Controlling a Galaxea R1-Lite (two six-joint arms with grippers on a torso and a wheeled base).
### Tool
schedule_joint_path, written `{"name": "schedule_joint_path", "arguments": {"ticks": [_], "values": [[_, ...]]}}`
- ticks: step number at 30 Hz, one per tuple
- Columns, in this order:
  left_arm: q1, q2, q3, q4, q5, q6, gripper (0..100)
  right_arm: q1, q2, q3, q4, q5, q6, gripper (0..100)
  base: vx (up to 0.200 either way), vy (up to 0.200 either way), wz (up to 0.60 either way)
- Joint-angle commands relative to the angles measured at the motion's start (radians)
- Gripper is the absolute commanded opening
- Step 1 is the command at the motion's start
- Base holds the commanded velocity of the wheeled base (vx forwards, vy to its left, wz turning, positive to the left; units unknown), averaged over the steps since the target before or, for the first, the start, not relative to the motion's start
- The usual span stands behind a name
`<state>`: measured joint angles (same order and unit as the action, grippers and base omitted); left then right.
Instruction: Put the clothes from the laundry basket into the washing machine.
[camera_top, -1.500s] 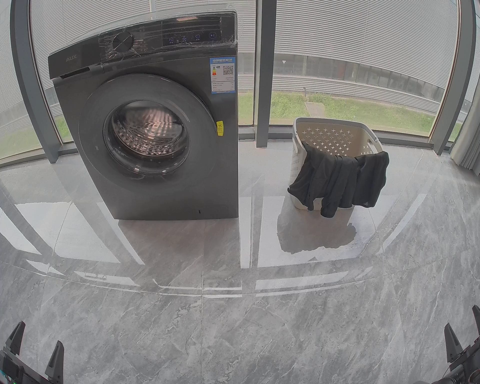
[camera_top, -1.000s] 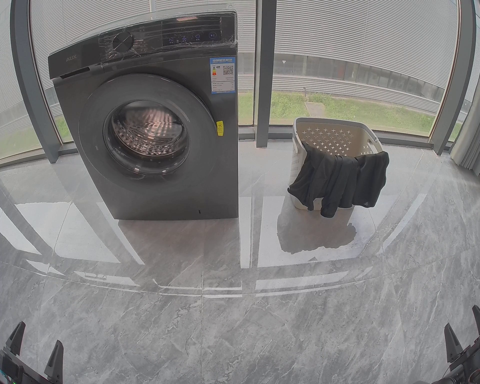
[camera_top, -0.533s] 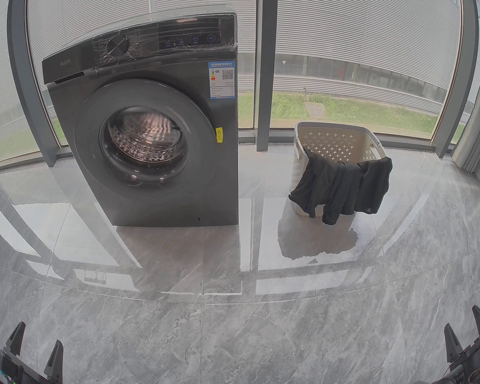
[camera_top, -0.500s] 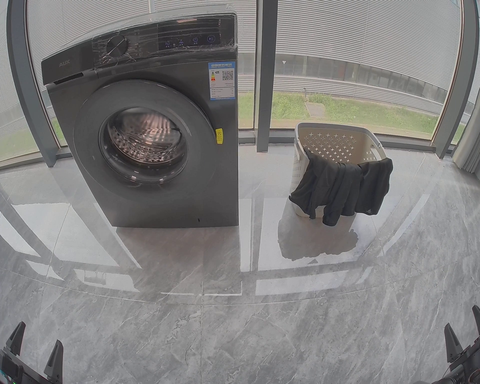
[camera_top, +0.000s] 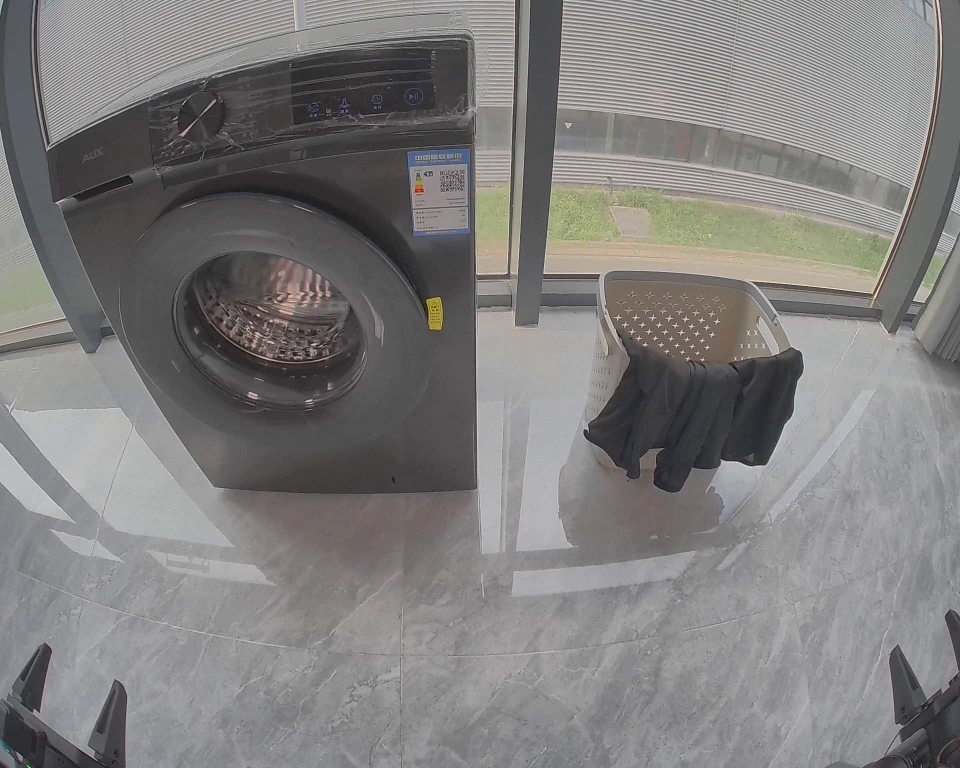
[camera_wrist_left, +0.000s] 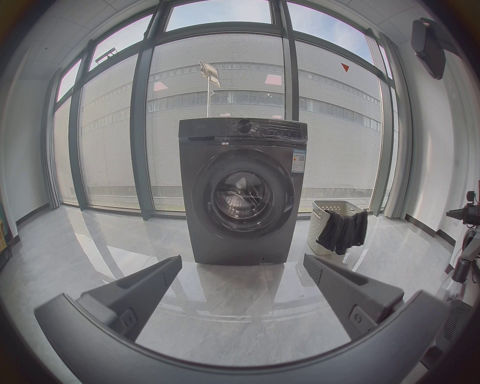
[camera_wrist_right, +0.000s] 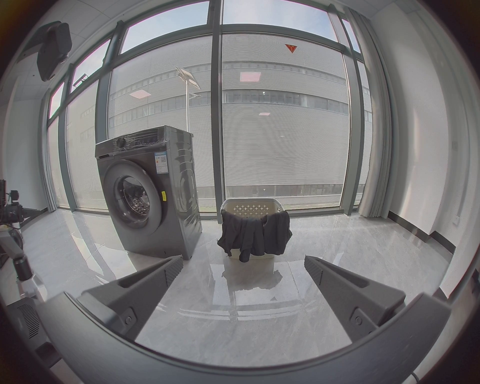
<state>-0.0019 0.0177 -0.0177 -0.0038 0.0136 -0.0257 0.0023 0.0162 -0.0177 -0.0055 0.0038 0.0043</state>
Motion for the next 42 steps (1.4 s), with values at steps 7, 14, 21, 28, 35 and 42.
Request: {"name": "schedule_joint_path", "arguments": {"ticks": [7, 14, 21, 28, 35, 42], "values": [[0.000, -0.018, 0.016, -0.001, 0.000, 0.000, 100, 0.001, -0.016, 0.018, -0.001, 0.001, 0.000, 100, 0.086, 0.000, 0.00], [0.000, -0.018, 0.016, -0.001, 0.000, 0.000, 100, 0.001, -0.016, 0.018, -0.001, 0.001, 0.000, 100, 0.000, -0.057, 0.00], [0.002, -0.018, 0.016, -0.001, 0.002, 0.000, 100, 0.001, -0.016, 0.018, -0.001, 0.001, 0.000, 100, 0.000, -0.200, 0.00], [0.000, -0.018, 0.016, -0.001, 0.002, 0.000, 100, 0.001, -0.016, 0.018, -0.001, 0.001, 0.000, 100, 0.000, -0.200, 0.00], [0.000, -0.018, 0.016, -0.001, 0.002, 0.000, 100, 0.001, -0.016, 0.018, -0.001, 0.001, 0.000, 100, 0.000, -0.200, 0.00], [0.000, -0.018, 0.016, -0.001, 0.002, 0.000, 100, 0.001, -0.016, 0.018, -0.001, 0.001, 0.000, 100, 0.000, -0.200, 0.00]]}}
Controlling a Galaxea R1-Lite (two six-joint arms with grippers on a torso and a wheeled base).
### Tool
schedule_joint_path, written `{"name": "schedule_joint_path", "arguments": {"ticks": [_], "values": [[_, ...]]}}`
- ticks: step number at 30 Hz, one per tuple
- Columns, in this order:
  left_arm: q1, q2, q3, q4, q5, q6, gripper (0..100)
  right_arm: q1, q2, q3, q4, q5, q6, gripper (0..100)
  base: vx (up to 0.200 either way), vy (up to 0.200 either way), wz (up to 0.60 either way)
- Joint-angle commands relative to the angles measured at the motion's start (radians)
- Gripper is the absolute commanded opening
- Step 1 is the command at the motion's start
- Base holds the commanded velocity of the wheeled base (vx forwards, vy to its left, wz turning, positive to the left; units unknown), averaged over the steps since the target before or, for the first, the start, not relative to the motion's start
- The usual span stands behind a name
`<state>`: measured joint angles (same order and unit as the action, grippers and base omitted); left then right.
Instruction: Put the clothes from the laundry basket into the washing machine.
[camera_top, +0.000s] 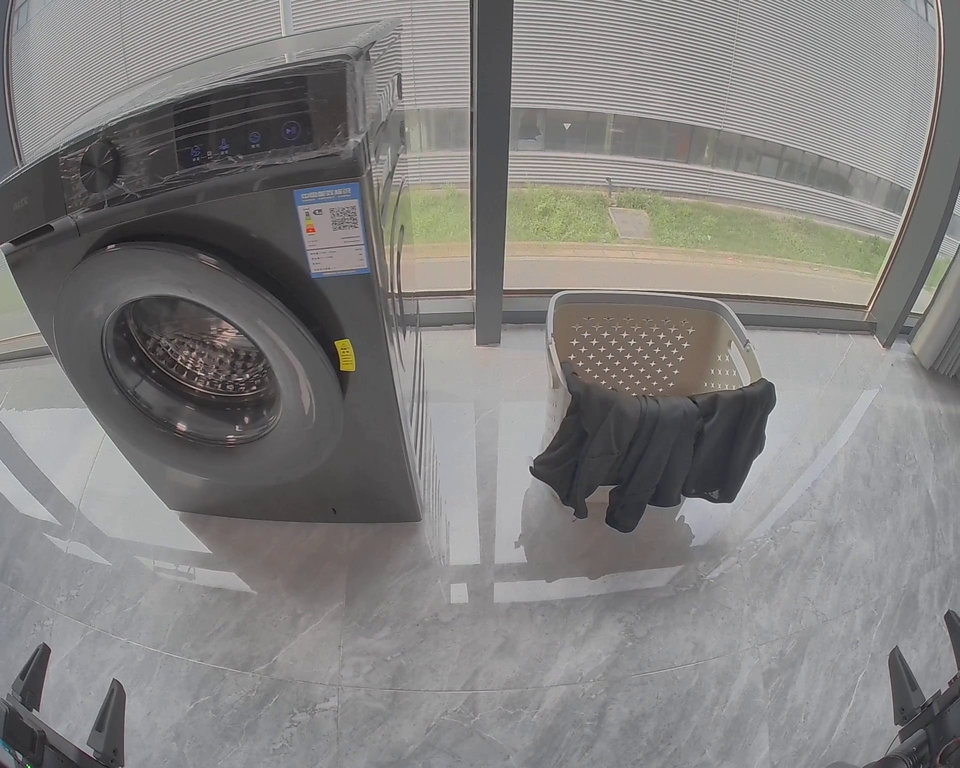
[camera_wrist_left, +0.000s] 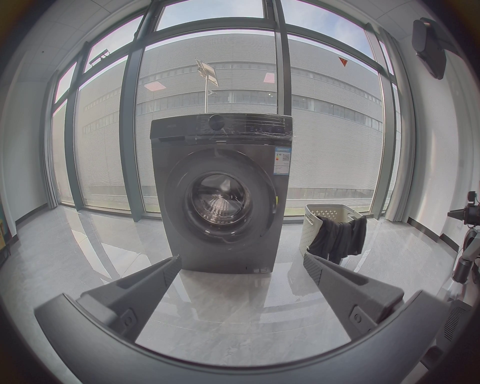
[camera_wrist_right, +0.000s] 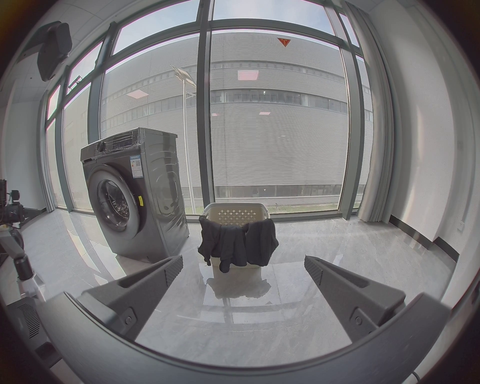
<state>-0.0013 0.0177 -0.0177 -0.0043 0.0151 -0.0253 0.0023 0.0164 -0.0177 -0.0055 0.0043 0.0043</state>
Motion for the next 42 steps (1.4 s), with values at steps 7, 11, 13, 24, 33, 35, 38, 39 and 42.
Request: {"name": "schedule_joint_path", "arguments": {"ticks": [7, 11, 13, 24, 33, 35, 38, 39, 42], "values": [[0.000, -0.018, 0.016, 0.000, 0.000, -0.001, 100, 0.001, -0.016, 0.018, -0.001, 0.000, 0.000, 100, 0.000, -0.200, 0.00], [0.000, -0.018, 0.016, 0.000, 0.000, -0.001, 100, 0.001, -0.016, 0.018, -0.001, 0.000, 0.000, 100, 0.000, -0.200, 0.00], [0.000, -0.018, 0.016, 0.000, 0.000, -0.001, 100, 0.001, -0.016, 0.018, -0.001, 0.000, 0.000, 100, 0.000, -0.200, 0.00], [0.000, -0.018, 0.016, 0.000, 0.002, 0.001, 100, 0.001, -0.016, 0.018, -0.001, 0.000, 0.000, 100, 0.000, -0.036, 0.00], [0.000, -0.018, 0.016, 0.000, 0.002, -0.001, 100, 0.001, -0.016, 0.018, -0.001, 0.000, -0.001, 100, 0.200, 0.000, 0.00], [0.001, -0.018, 0.016, 0.000, 0.002, -0.001, 100, 0.001, -0.016, 0.018, -0.001, 0.000, -0.001, 100, 0.200, 0.000, 0.00], [0.000, -0.018, 0.016, 0.000, 0.002, -0.001, 100, 0.001, -0.016, 0.018, -0.001, 0.000, -0.001, 100, 0.200, 0.000, 0.00], [0.000, -0.018, 0.016, 0.000, 0.002, -0.001, 100, 0.001, -0.016, 0.018, -0.001, 0.000, -0.001, 100, 0.200, 0.000, 0.00], [0.000, -0.018, 0.016, 0.000, 0.002, -0.001, 100, 0.001, -0.016, 0.018, -0.001, 0.000, -0.001, 100, 0.200, 0.000, 0.00]]}}
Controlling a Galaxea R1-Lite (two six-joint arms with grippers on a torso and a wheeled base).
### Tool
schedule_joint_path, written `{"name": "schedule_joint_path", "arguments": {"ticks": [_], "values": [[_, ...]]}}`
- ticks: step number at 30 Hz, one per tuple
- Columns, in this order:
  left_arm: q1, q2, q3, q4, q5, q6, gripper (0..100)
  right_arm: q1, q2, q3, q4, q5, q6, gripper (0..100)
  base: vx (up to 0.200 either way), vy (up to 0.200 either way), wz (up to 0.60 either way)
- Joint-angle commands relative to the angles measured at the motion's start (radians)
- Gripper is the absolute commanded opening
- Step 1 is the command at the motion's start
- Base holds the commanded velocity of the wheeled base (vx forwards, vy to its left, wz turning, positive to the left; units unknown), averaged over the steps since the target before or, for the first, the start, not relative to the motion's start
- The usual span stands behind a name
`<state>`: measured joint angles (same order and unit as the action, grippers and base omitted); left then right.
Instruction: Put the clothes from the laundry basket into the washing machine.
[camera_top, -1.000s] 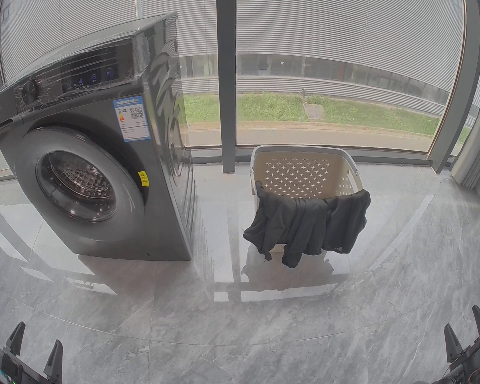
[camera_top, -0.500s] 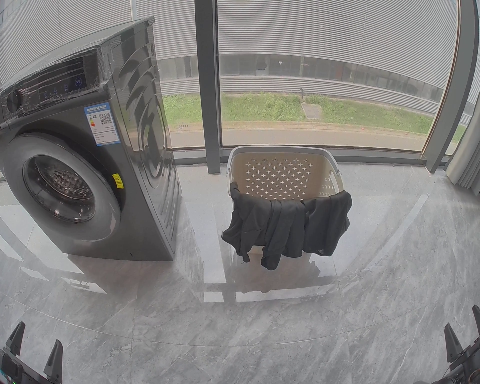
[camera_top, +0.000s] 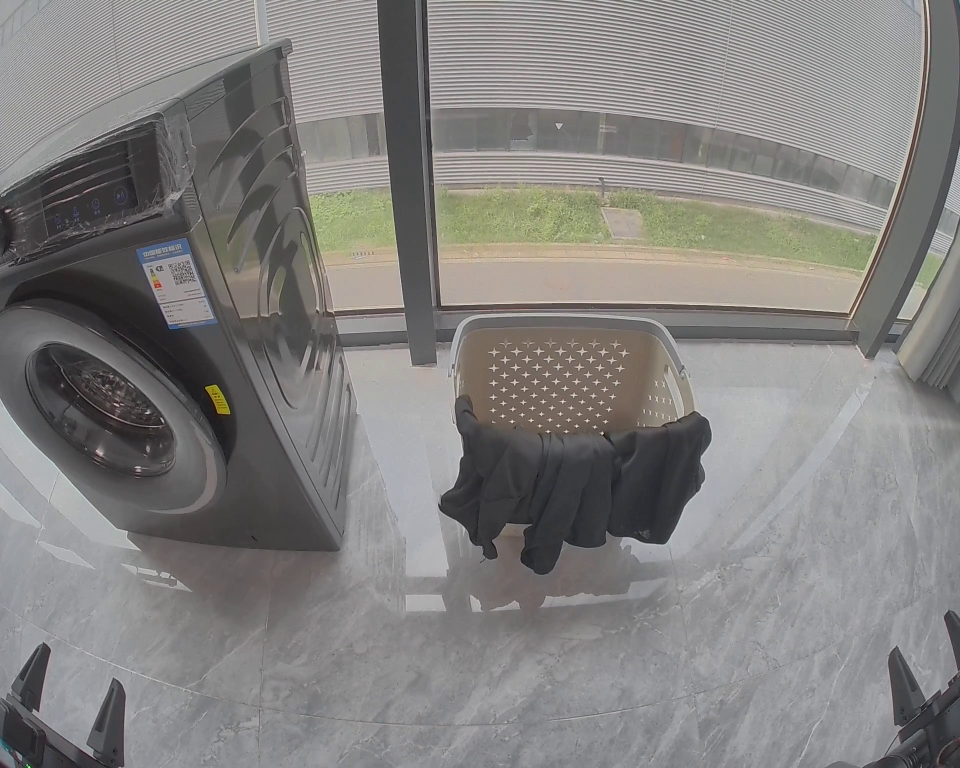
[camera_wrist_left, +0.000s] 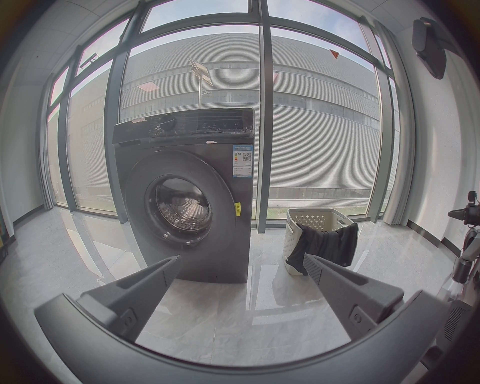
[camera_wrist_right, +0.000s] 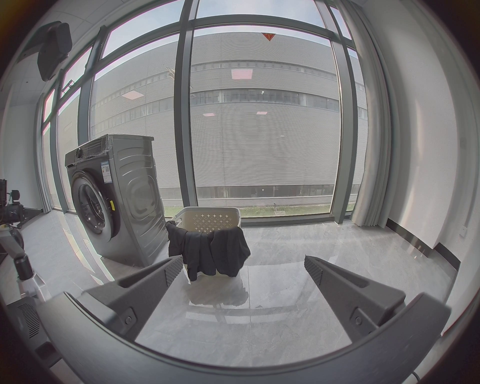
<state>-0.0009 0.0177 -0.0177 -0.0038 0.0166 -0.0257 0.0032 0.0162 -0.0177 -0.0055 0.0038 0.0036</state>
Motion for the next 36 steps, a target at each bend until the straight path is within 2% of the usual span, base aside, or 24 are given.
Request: {"name": "schedule_joint_path", "arguments": {"ticks": [1, 9, 18, 36], "values": [[-0.001, -0.018, 0.016, -0.001, 0.000, 0.000, 100, 0.000, -0.016, 0.018, -0.001, 0.001, 0.001, 100, 0.200, 0.000, 0.00], [-0.001, -0.018, 0.016, -0.001, 0.000, 0.000, 100, 0.000, -0.016, 0.018, -0.001, 0.001, -0.001, 100, 0.200, 0.000, 0.00], [-0.001, -0.018, 0.016, -0.001, 0.000, 0.000, 100, 0.000, -0.016, 0.018, -0.001, 0.001, -0.001, 100, 0.000, 0.000, 0.00], [-0.001, -0.018, 0.016, -0.001, 0.000, 0.000, 100, 0.000, -0.016, 0.018, -0.001, 0.001, -0.001, 100, 0.000, -0.200, 0.00]]}}
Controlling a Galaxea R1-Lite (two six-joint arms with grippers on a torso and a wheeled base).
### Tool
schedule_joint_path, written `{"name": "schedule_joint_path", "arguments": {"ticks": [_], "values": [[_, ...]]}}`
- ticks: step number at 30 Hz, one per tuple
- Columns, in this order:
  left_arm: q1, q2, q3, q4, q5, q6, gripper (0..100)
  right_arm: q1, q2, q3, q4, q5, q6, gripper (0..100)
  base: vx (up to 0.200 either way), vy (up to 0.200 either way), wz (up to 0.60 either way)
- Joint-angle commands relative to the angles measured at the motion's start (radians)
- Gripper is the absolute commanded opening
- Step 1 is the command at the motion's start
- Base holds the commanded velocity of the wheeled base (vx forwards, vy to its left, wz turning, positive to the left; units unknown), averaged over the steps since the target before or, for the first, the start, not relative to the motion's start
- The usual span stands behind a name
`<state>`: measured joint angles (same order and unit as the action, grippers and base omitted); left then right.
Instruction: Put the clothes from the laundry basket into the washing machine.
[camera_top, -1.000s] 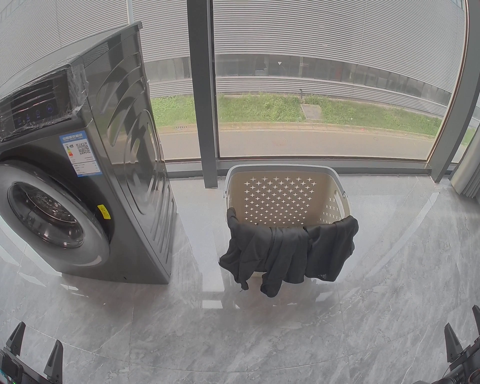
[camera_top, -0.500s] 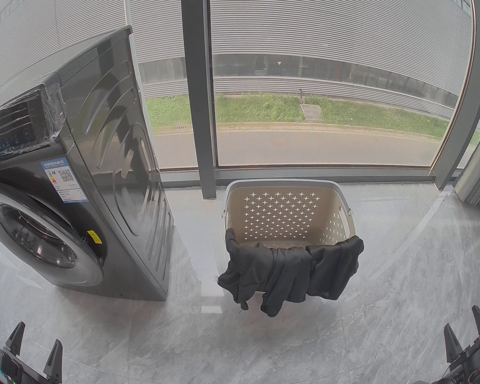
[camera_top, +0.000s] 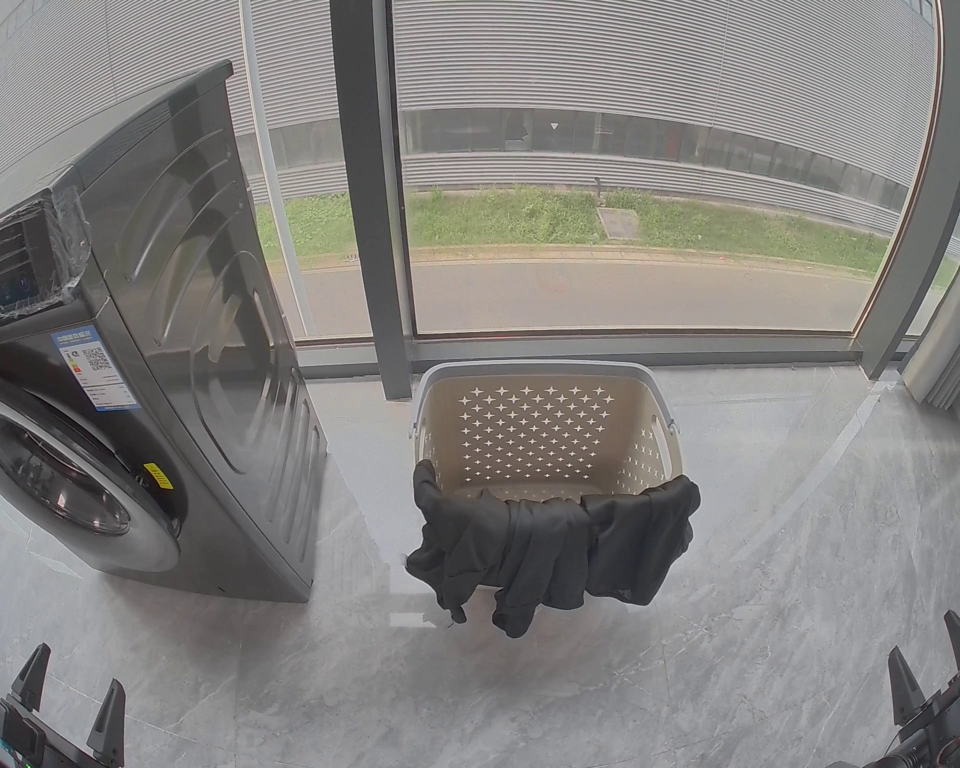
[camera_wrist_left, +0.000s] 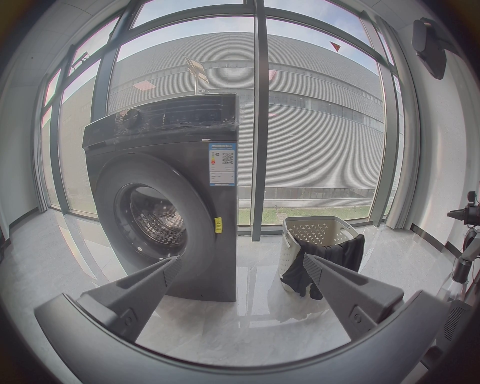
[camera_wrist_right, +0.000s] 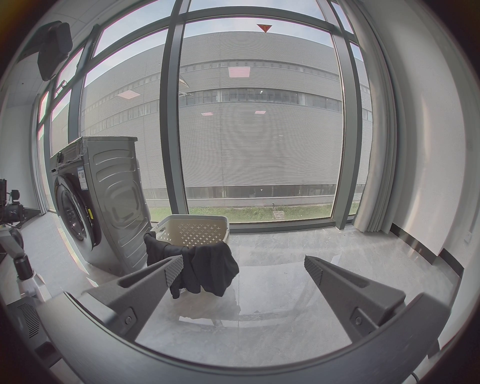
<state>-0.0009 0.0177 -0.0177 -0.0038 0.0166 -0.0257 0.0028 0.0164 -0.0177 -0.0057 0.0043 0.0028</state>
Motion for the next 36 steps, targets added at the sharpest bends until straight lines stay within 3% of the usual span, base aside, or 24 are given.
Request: {"name": "schedule_joint_path", "arguments": {"ticks": [1, 12, 33, 36], "values": [[-0.001, -0.018, 0.016, -0.001, 0.000, 0.000, 100, 0.000, -0.016, 0.018, 0.000, 0.000, 0.000, 100, 0.000, -0.200, 0.00], [-0.001, -0.018, 0.016, -0.001, 0.000, 0.000, 100, 0.000, -0.016, 0.018, 0.000, 0.000, 0.000, 100, 0.000, -0.036, 0.00], [-0.001, -0.018, 0.016, -0.001, 0.000, 0.000, 100, 0.000, -0.016, 0.018, 0.000, 0.000, 0.000, 100, 0.200, 0.000, 0.00], [-0.001, -0.018, 0.016, 0.001, 0.000, 0.000, 100, 0.000, -0.016, 0.018, 0.000, 0.000, 0.000, 100, 0.000, 0.000, 0.00]]}}
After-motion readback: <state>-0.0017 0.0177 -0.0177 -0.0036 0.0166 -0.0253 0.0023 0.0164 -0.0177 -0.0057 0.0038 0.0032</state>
